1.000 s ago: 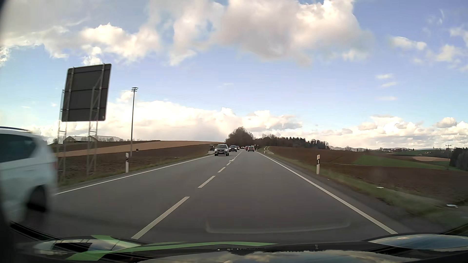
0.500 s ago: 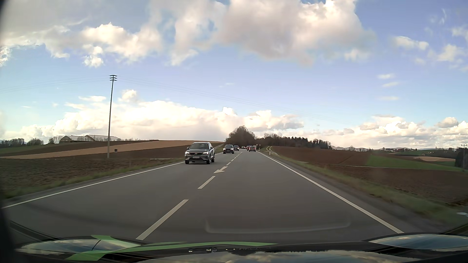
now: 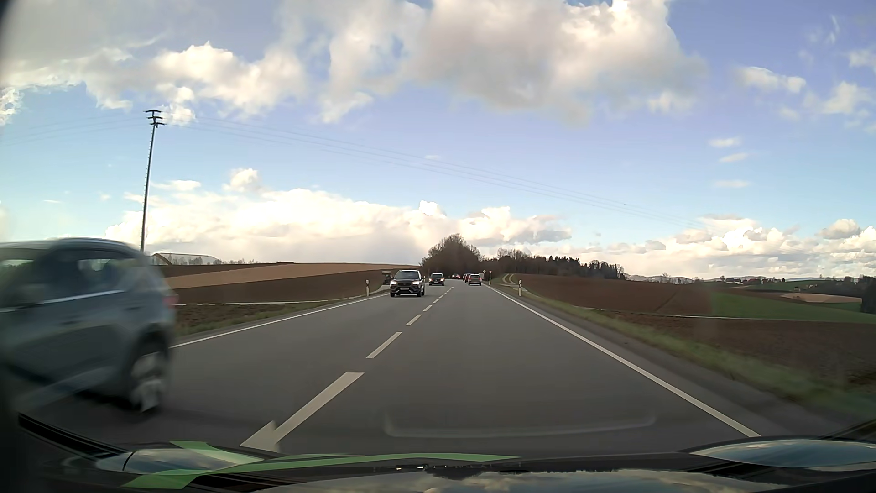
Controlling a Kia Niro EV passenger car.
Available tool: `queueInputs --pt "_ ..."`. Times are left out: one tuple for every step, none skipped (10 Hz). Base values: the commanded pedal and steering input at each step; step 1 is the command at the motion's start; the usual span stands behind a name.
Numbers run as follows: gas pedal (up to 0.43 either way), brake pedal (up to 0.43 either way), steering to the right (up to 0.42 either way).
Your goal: Follow the waypoints while adhering to traffic rules and regulations
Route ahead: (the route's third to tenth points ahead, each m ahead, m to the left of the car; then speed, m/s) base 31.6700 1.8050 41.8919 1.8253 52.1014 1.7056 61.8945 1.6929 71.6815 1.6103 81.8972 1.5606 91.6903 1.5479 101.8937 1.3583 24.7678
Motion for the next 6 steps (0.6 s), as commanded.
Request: queueInputs --pt "0.087 0.0 -0.004" --pt "0.087 0.0 -0.004" --pt "0.079 0.0 -0.003" --pt "0.079 0.0 -0.002" --pt "0.079 0.0 0.0" --pt "0.079 0.0 0.0"
